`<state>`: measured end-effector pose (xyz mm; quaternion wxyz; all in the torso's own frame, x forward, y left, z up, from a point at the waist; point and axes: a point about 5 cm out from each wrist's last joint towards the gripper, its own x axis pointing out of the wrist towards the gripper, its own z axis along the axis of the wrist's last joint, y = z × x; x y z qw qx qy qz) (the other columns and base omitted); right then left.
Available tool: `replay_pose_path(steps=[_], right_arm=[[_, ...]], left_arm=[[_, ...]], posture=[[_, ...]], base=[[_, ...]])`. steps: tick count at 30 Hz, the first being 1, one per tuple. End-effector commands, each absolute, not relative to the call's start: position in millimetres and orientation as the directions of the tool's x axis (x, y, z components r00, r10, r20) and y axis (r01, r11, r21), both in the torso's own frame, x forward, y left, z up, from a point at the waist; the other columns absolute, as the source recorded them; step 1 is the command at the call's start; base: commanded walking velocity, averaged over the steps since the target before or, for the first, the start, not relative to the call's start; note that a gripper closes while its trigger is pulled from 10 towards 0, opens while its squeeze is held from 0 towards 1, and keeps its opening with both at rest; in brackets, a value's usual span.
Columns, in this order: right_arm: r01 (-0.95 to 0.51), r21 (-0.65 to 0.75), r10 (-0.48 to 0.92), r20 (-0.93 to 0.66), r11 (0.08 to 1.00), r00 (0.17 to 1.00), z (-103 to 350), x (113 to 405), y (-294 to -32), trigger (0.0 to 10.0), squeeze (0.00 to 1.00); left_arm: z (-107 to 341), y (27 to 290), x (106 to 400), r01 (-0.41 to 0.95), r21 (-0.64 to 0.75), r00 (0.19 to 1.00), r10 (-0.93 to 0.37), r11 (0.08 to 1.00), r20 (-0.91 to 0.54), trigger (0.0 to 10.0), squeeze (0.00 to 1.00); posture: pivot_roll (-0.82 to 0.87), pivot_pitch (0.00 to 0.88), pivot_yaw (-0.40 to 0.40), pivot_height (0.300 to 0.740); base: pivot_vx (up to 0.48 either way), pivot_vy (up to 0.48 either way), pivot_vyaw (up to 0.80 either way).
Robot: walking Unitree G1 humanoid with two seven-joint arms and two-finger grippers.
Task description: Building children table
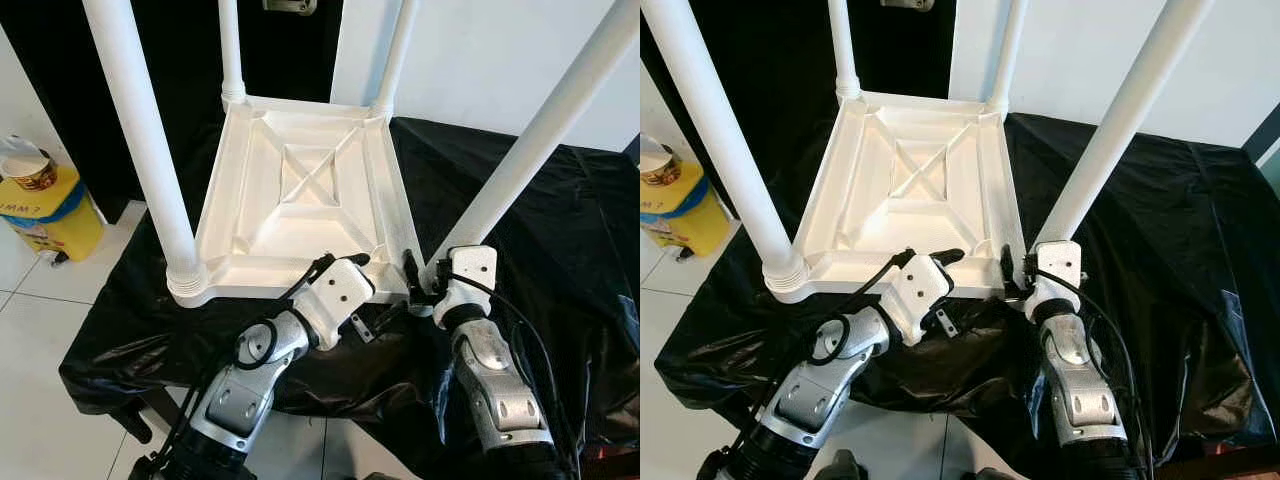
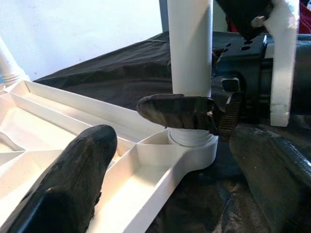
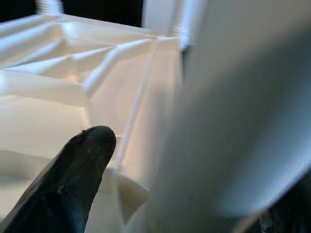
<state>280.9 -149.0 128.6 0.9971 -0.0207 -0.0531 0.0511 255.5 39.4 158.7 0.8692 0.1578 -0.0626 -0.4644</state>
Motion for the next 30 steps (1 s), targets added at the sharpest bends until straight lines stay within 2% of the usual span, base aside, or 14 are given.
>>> replay_pose_path(steps=[1,2,3,5,8,11,16,24,25,26,27,30], right_arm=[[-0.137,-0.052,0.142,0.118,0.989,0.983,130.1,277.6,-155.4,10.0,0.0],[-0.137,-0.052,0.142,0.118,0.989,0.983,130.1,277.6,-155.4,10.0,0.0],[-0.195,-0.058,0.201,0.127,0.979,0.971,132.4,277.5,-158.5,10.0,0.0],[-0.195,-0.058,0.201,0.127,0.979,0.971,132.4,277.5,-158.5,10.0,0.0],[-0.315,-0.083,0.324,0.132,0.945,0.937,136.1,277.8,-163.7,10.0,0.0],[-0.342,-0.086,0.35,0.128,0.936,0.928,136.5,278.0,-165.0,10.0,0.0],[-0.489,-0.133,0.502,0.089,0.862,0.86,136.4,282.3,-170.7,10.0,0.0],[-0.577,-0.17,0.589,0.03,0.799,0.807,132.2,296.7,-174.4,10.0,0.0],[-0.584,-0.168,0.595,0.023,0.794,0.803,130.7,298.7,-174.4,8.7,0.0],[-0.586,-0.168,0.597,0.018,0.792,0.802,129.6,300.2,-174.4,8.7,0.0],[-0.586,-0.166,0.595,0.01,0.793,0.803,127.2,301.3,-174.9,1.6,0.0],[-0.585,-0.164,0.594,0.004,0.794,0.805,125.7,301.8,-175.2,1.6,0.0]], left_arm=[[160.4,38.9,256.1,0.768,0.341,0.583,-0.812,0.542,-0.024,10.0,0.0],[160.4,38.9,256.1,0.768,0.341,0.583,-0.812,0.542,-0.024,10.0,0.0],[160.5,39.0,256.7,0.77,0.343,0.58,-0.814,0.538,-0.025,10.0,0.0],[160.5,39.0,256.7,0.77,0.343,0.58,-0.814,0.538,-0.025,10.0,0.0],[161.7,38.0,258.1,0.774,0.344,0.573,-0.819,0.531,-0.025,10.0,0.0],[162.1,37.5,258.5,0.775,0.344,0.571,-0.821,0.529,-0.024,10.0,0.0],[162.5,36.9,259.1,0.779,0.342,0.565,-0.824,0.525,-0.023,10.0,0.0],[161.8,35.3,258.3,0.79,0.339,0.552,-0.834,0.511,-0.028,10.0,0.0],[161.7,35.0,258.0,0.791,0.34,0.55,-0.835,0.509,-0.029,10.0,0.0],[161.8,35.1,257.9,0.792,0.339,0.548,-0.836,0.507,-0.029,10.0,0.0],[161.7,35.3,257.6,0.793,0.34,0.547,-0.837,0.506,-0.03,10.0,0.0],[161.6,35.6,257.4,0.793,0.34,0.546,-0.837,0.505,-0.031,10.0,0.0]], posture=[[0.14,0.055,-0.135,0.74],[0.14,0.055,-0.135,0.74],[0.14,0.057,-0.129,0.74],[0.14,0.057,-0.129,0.74],[0.12,0.062,-0.119,0.74],[0.12,0.062,-0.119,0.74],[0.11,0.067,-0.107,0.74],[0.1,0.068,-0.091,0.74],[0.1,0.068,-0.088,0.74],[0.1,0.067,-0.088,0.74],[0.1,0.069,-0.087,0.74],[0.1,0.069,-0.088,0.74]], base=[[0.0,0.0,0.0],[0.0,0.0,0.0],[0.0,0.0,0.0],[0.0,0.0,0.0],[0.0,0.0,0.0],[0.0,0.0,0.0],[0.0,0.0,0.0],[0.0,0.0,0.0],[0.0,0.0,0.0],[0.0,0.0,0.0],[0.0,0.0,0.0],[0.0,0.0,0.0]])
